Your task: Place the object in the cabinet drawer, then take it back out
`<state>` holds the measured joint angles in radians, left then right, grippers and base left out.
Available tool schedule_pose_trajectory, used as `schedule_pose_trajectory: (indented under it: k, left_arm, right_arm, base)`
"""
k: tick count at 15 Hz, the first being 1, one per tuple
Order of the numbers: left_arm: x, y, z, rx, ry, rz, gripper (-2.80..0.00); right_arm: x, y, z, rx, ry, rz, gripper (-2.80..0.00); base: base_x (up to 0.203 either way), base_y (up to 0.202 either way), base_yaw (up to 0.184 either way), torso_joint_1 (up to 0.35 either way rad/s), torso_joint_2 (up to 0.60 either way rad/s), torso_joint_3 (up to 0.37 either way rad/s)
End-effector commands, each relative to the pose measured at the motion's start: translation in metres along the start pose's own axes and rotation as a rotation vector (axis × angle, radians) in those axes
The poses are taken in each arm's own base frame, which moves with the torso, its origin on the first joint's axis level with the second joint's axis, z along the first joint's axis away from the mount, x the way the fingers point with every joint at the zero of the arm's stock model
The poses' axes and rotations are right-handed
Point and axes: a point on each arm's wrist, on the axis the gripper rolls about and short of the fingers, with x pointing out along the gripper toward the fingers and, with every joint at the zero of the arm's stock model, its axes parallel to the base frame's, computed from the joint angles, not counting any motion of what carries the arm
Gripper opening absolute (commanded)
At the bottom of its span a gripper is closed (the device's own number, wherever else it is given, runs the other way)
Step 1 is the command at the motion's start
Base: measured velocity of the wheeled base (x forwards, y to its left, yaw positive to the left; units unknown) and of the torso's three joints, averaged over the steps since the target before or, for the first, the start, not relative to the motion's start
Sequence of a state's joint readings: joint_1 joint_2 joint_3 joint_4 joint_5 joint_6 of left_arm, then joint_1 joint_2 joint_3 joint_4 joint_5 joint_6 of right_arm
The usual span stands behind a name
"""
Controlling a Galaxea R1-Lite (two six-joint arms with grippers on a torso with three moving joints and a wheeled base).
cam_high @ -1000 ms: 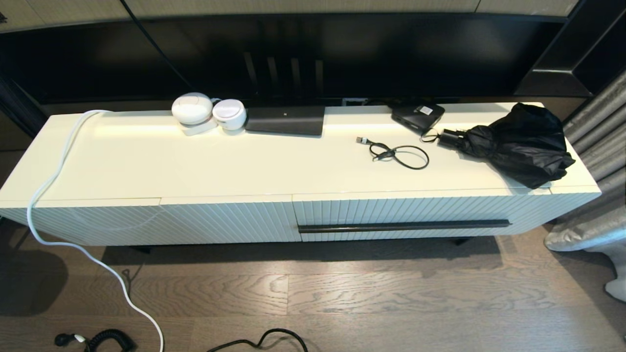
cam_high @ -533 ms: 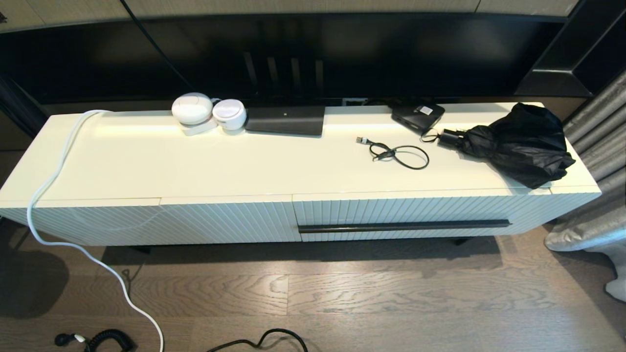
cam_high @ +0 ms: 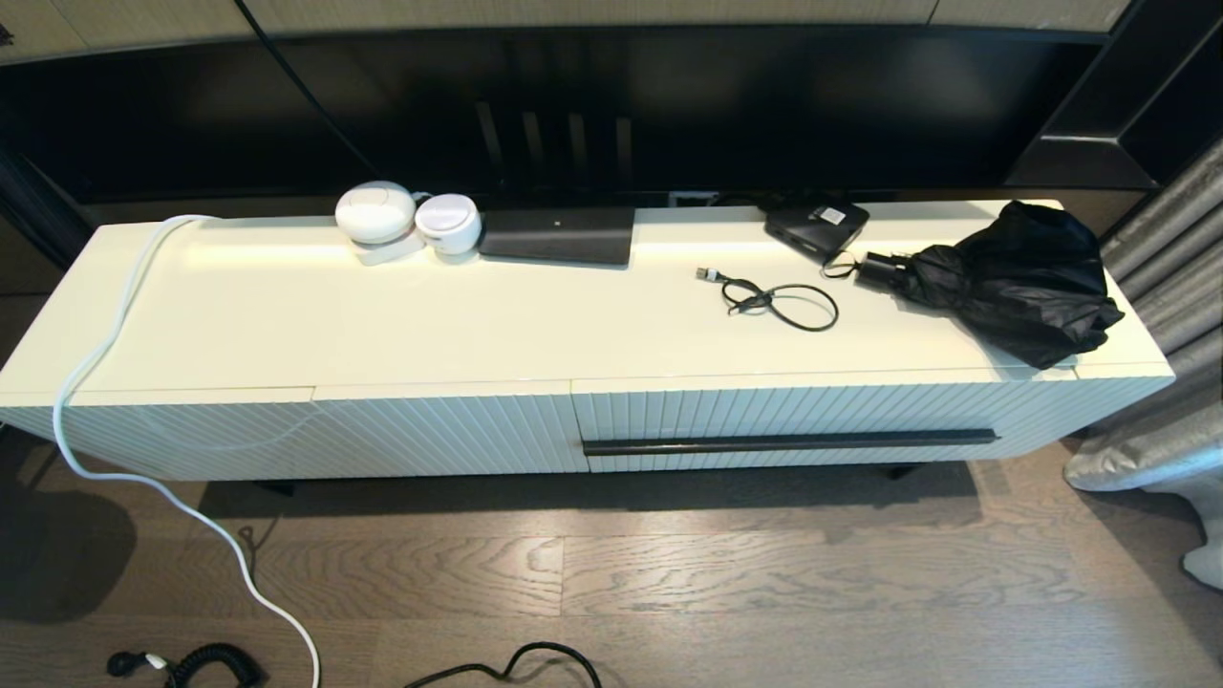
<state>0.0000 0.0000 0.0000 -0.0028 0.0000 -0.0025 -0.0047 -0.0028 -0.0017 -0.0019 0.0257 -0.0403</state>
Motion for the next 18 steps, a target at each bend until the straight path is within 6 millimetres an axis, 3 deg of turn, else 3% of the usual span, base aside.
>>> schedule_pose_trajectory:
  k: [1,18]
  left_arm:
    - [0.0001,0.0000,-0.0002,-0.001,0.001,0.000,-2.80]
    - [0.0000,0.0000,-0.0001,-0.001,0.000,0.001,-2.80]
  right_arm:
    - [0.0003,0.0000,-0.0008,0.002,0.008,0.001,-2.80]
    - [0.0004,0.0000,-0.0009,0.010,0.011,0.001,-2.80]
  base:
    - [0.000,0.000,0.000,0.000,0.00,0.000]
    - [0.000,0.000,0.000,0.000,0.00,0.000]
